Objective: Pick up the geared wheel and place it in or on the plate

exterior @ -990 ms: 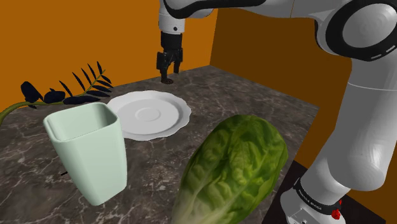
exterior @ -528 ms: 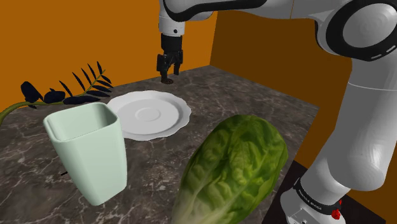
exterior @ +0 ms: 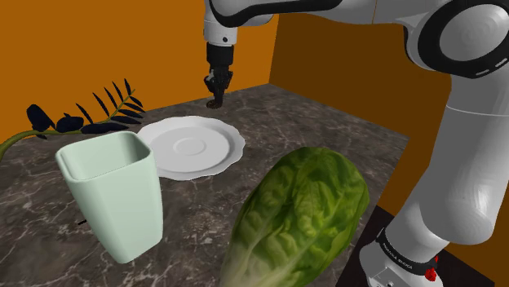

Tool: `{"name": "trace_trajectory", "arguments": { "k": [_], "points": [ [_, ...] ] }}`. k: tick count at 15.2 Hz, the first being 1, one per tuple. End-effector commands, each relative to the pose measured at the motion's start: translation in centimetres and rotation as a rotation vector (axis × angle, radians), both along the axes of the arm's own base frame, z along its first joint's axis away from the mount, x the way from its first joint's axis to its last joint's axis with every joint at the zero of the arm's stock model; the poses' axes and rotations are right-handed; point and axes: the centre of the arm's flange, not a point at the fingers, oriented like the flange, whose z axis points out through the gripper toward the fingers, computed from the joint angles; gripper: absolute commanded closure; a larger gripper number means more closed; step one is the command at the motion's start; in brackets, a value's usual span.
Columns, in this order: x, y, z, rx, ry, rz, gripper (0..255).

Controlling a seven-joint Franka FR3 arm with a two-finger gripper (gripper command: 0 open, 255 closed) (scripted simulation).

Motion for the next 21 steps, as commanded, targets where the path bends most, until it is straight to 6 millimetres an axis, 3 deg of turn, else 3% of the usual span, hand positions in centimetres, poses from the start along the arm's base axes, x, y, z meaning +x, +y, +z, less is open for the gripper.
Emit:
{"name": "trace_trajectory", "arguments": {
  "k": [1,3,4,7,14,21],
  "points": [
    [0.0,0.1,-0.1,0.000,0.002,0.001,255],
    [0.0,0.0,0.0,0.000,0.000,0.000,255],
    [0.0,0.0,0.0,0.000,0.000,0.000,0],
    [2.3,3.3,1.8,-0.129,0.004,-0.114,0],
    [2.2,2.8,-2.2,-0.129,0.004,-0.114,0],
    [2.2,2.8,-2.2,-0.129,0.004,-0.114,0]
  ]
}}
